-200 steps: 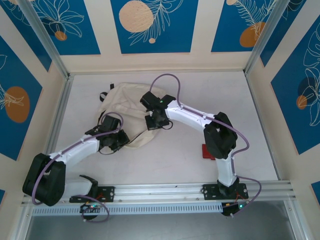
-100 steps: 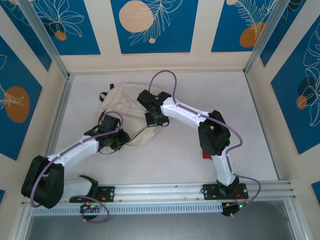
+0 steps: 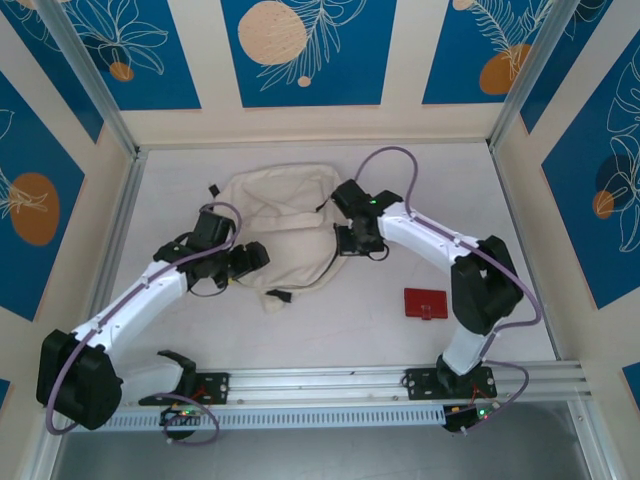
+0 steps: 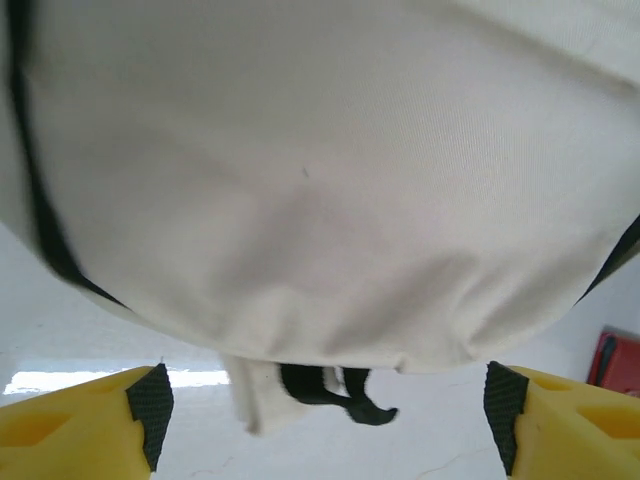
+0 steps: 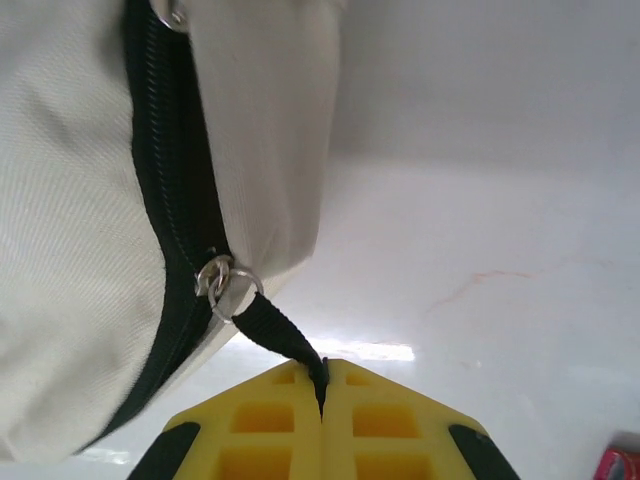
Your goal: Pack books, pencil case, and school supplies into a backpack
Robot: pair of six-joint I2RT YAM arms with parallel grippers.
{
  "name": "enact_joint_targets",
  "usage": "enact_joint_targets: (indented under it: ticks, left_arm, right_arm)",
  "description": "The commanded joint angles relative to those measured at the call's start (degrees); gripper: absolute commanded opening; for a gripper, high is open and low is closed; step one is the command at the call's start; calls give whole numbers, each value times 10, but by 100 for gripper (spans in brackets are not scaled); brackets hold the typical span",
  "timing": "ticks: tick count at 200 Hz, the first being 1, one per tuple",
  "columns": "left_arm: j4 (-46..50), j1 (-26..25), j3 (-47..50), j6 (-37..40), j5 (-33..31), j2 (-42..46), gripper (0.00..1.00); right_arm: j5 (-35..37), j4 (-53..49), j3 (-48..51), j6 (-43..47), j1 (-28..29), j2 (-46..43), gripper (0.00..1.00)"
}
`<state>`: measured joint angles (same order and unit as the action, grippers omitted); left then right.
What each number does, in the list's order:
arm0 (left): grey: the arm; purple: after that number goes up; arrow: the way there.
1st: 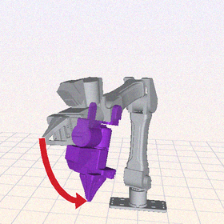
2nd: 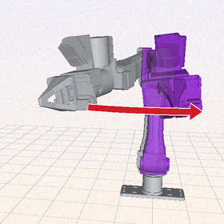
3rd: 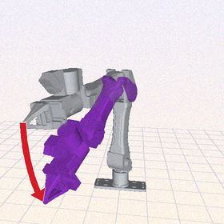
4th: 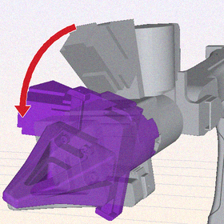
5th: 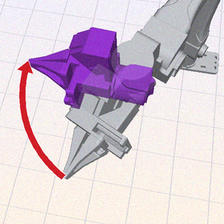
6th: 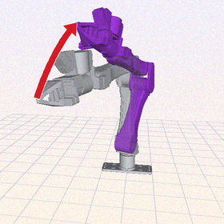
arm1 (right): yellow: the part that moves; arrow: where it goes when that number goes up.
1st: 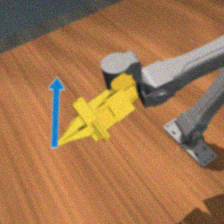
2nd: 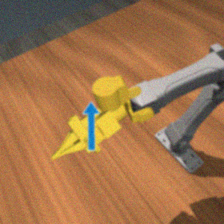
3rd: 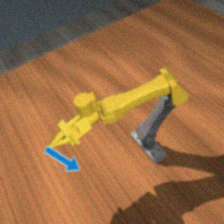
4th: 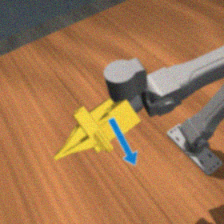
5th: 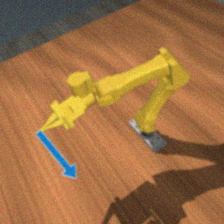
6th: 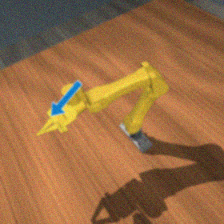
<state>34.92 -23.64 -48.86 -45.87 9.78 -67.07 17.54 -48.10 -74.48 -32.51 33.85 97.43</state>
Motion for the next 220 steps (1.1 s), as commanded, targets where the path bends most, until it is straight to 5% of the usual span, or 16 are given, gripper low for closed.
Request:
enact_joint_targets:
  ticks: [1, 42, 71, 119, 167, 220]
  left_arm:
    - [41, 4, -31, 28, -19, -4, 85]
    - [40, 3, -73, 40, -17, -43, 90]
    - [11, -10, -113, 66, 19, -84, 88]
    - [-102, -127, -135, 81, 47, -172, 68]
    - [-217, -239, -175, 87, 54, -284, 65]
    - [-284, -286, -199, 121, 11, -356, 62]
  right_arm:
    - [-16, 1, 46, 14, -39, -37, 0]
    - [-70, 17, 88, 36, -100, -91, 1]
    - [-207, 46, 84, 107, -106, -117, 0]
    - [-279, 50, 42, 119, -119, -91, 0]
    - [-333, 78, 47, 107, -157, -91, 0]
    - [-382, 94, 60, 90, -184, -102, 0]
